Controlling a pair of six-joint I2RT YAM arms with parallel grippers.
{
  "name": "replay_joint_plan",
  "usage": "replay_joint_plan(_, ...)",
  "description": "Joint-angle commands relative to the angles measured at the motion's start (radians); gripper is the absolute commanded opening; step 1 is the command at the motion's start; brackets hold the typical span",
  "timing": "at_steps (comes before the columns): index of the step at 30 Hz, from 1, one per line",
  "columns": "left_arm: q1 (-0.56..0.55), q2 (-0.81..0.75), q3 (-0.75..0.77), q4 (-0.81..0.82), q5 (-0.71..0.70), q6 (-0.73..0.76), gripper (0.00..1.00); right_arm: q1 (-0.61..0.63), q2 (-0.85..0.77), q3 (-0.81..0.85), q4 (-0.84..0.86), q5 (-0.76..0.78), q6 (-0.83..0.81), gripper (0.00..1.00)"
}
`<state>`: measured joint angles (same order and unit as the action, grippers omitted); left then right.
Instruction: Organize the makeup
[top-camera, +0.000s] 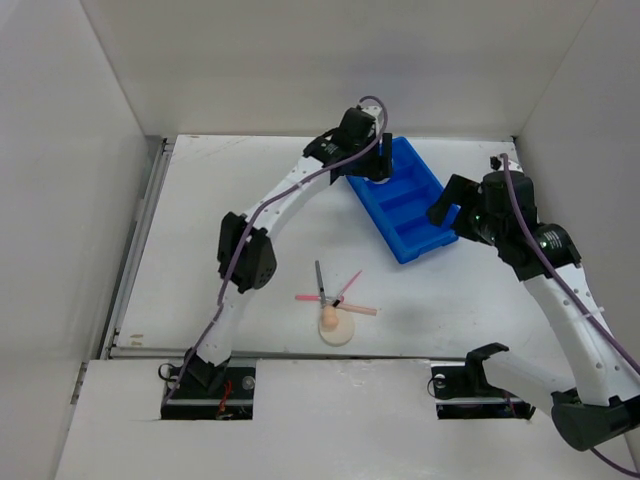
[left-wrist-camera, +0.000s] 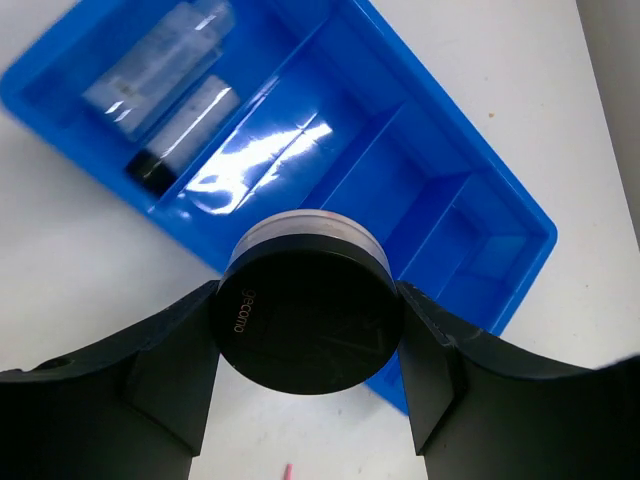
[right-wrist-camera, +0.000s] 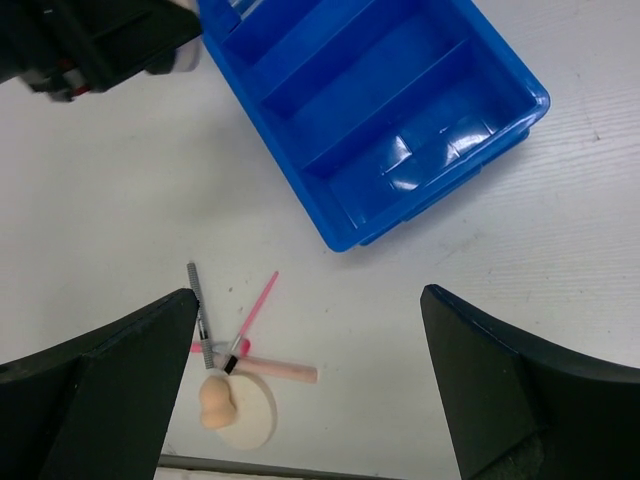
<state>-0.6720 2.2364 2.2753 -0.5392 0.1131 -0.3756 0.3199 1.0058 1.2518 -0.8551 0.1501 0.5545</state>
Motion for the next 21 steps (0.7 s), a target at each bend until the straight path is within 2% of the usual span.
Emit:
replay_joint_plan(1, 0.000, 0.110, 0.181, 0.011, 0.126, 0.006, 0.23, -0.007, 0.002, 0.021, 0.005, 0.023, 0.019, 0.99)
replay_joint_plan(5, 0.000, 0.196, 0.243, 0.148, 0.177, -0.052, 0.30, -0.007, 0.028, 0.043, -0.016, 0.032, 0.019, 0.99)
replay_joint_plan(8, 0.000, 0.267, 0.314, 0.173, 0.188, -0.086, 0.34, -0.007, 0.028, 0.052, -0.027, 0.042, 0.019, 0.99)
replay_joint_plan(11, 0.000, 0.292, 0.314, 0.194, 0.188, -0.108, 0.42, -0.007, 0.028, 0.052, -0.036, 0.042, 0.019, 0.99)
replay_joint_plan(12, 0.000, 0.301, 0.314, 0.194, 0.188, -0.108, 0.49, -0.007, 0.028, 0.052, -0.036, 0.042, 0.019, 0.99)
replay_joint_plan(13, 0.000, 0.301, 0.314, 0.194, 0.188, -0.108, 0.72, -0.007, 0.028, 0.052, -0.036, 0.042, 0.019, 0.99)
replay_joint_plan(16, 0.009, 0.301, 0.314, 0.203, 0.178, -0.108, 0.79, -0.007, 0.028, 0.052, -0.036, 0.042, 0.019, 0.99)
replay_joint_plan(17, 0.009, 0.292, 0.314, 0.203, 0.178, -0.108, 0.83, -0.007, 0.028, 0.052, -0.036, 0.042, 0.019, 0.99)
replay_joint_plan(18, 0.009, 0.273, 0.314, 0.203, 0.178, -0.097, 0.92, -0.007, 0.028, 0.052, -0.036, 0.042, 0.019, 0.99)
replay_joint_plan(21, 0.009, 0.220, 0.280, 0.190, 0.168, -0.074, 0.99, -0.007, 0.028, 0.052, -0.036, 0.042, 0.019, 0.99)
